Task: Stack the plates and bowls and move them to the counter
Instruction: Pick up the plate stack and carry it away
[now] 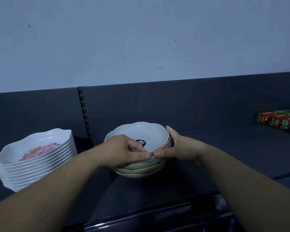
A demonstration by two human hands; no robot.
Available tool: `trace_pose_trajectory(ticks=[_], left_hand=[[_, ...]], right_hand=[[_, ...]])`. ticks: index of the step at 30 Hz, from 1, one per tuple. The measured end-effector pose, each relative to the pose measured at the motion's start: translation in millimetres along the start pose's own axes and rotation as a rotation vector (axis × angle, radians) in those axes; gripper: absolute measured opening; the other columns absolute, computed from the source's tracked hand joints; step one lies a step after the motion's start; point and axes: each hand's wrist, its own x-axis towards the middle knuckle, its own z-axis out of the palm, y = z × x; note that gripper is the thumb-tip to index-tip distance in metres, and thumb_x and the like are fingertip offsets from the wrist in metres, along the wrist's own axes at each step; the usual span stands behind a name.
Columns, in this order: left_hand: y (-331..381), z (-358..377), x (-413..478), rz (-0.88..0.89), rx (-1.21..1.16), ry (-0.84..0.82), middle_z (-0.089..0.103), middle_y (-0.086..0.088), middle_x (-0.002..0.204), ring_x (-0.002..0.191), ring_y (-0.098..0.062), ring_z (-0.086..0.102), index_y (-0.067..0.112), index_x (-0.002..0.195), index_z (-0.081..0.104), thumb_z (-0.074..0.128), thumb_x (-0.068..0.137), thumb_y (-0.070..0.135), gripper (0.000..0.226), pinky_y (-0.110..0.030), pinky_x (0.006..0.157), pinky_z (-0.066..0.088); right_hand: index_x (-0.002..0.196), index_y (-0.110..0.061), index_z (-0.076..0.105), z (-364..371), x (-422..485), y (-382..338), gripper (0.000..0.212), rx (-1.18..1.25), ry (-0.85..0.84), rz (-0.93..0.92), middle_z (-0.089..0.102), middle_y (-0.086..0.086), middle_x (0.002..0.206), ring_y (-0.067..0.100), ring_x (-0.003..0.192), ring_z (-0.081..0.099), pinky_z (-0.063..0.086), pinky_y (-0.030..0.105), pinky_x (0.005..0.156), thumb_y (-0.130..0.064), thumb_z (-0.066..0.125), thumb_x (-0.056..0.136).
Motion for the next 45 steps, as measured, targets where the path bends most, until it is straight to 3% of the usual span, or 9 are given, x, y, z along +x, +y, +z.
trace_pose_trajectory(ticks=[9, 18, 23, 26, 28, 31, 35, 40, 45], left_hand=[[-1, 10, 6, 0.062, 0.167, 0.027, 0.072, 0.021, 0.095, 0.093, 0.003, 0.064, 0.044, 0.083, 0.074, 0.064, 0.076, 0.059, 0.019, -0.029, 0.090, 0.052], [-1, -3, -3, 0.202, 0.124, 0.121, 0.067, -0.005, 0.072, 0.061, -0.016, 0.054, 0.017, 0.078, 0.071, 0.058, 0.086, 0.049, 0.035, -0.028, 0.064, 0.049], [-13, 0, -4, 0.219, 0.068, 0.154, 0.071, -0.003, 0.080, 0.078, -0.019, 0.064, 0.025, 0.084, 0.070, 0.057, 0.085, 0.052, 0.030, -0.034, 0.085, 0.052], [-17, 5, -9, 0.242, 0.031, 0.188, 0.072, 0.014, 0.095, 0.093, -0.001, 0.063, 0.035, 0.090, 0.070, 0.045, 0.079, 0.063, 0.039, -0.021, 0.114, 0.015], [-20, 5, -9, 0.177, -0.096, 0.331, 0.063, 0.027, 0.116, 0.115, 0.009, 0.051, 0.041, 0.104, 0.066, 0.045, 0.088, 0.057, 0.031, -0.019, 0.111, 0.010], [-29, 4, -7, -0.077, -0.252, 0.433, 0.027, 0.010, 0.155, 0.142, -0.008, 0.024, 0.026, 0.144, 0.037, 0.035, 0.096, 0.051, 0.055, -0.024, 0.112, 0.015], [-34, 15, 1, -0.200, -0.299, 0.361, 0.005, 0.001, 0.161, 0.147, -0.014, 0.009, 0.013, 0.153, 0.007, 0.033, 0.096, 0.052, 0.073, -0.026, 0.115, 0.008], [-34, 22, 6, -0.233, -0.358, 0.494, 0.013, -0.002, 0.159, 0.145, -0.017, 0.018, 0.009, 0.151, 0.013, 0.044, 0.093, 0.050, 0.077, -0.028, 0.115, 0.015], [-49, 16, 21, -0.337, -0.702, 0.475, 0.032, 0.001, 0.153, 0.137, -0.022, 0.035, 0.019, 0.149, 0.024, 0.046, 0.081, 0.069, 0.088, -0.039, 0.114, 0.027]], right_hand=[[0.152, -0.031, 0.007, 3, 1, 9, 0.112, 0.109, -0.011, -0.036, 0.048, -0.030, 0.105, -0.001, 0.107, 0.047, 0.038, 0.007, 0.070, -0.008, 0.083, 0.073], [0.153, -0.021, 0.027, 1, 17, -2, 0.093, 0.182, 0.214, -0.059, 0.038, -0.002, 0.154, 0.013, 0.137, 0.039, 0.028, 0.036, 0.116, -0.067, 0.060, 0.079], [0.150, -0.027, 0.033, 8, 24, -10, 0.110, 0.184, 0.223, -0.090, 0.037, -0.007, 0.154, 0.014, 0.136, 0.040, 0.029, 0.039, 0.116, -0.081, 0.061, 0.058], [0.149, -0.030, 0.034, 11, 28, -9, 0.100, 0.208, 0.212, -0.091, 0.036, -0.010, 0.153, 0.014, 0.136, 0.040, 0.030, 0.039, 0.116, -0.075, 0.065, 0.066], [0.149, -0.030, 0.034, 12, 30, -7, 0.107, 0.227, 0.221, -0.086, 0.036, -0.010, 0.154, 0.014, 0.136, 0.040, 0.029, 0.040, 0.116, -0.077, 0.066, 0.058], [0.153, -0.027, 0.025, 14, 33, -6, 0.113, 0.245, 0.242, -0.075, 0.028, -0.009, 0.158, 0.016, 0.141, 0.033, 0.025, 0.041, 0.118, -0.076, 0.067, 0.061], [0.156, -0.022, 0.011, 17, 35, -3, 0.111, 0.270, 0.245, -0.091, 0.031, -0.006, 0.156, 0.016, 0.137, 0.039, 0.033, 0.031, 0.110, -0.062, 0.072, 0.073], [0.119, -0.028, 0.049, 22, 32, -4, 0.054, 0.278, 0.242, -0.075, 0.062, -0.017, 0.106, 0.005, 0.097, 0.063, 0.049, 0.025, 0.083, -0.047, 0.076, 0.077], [0.154, -0.019, 0.019, 24, 34, -6, 0.102, 0.257, 0.323, -0.064, 0.038, -0.006, 0.150, 0.017, 0.135, 0.041, 0.035, 0.030, 0.107, -0.061, 0.070, 0.076]])
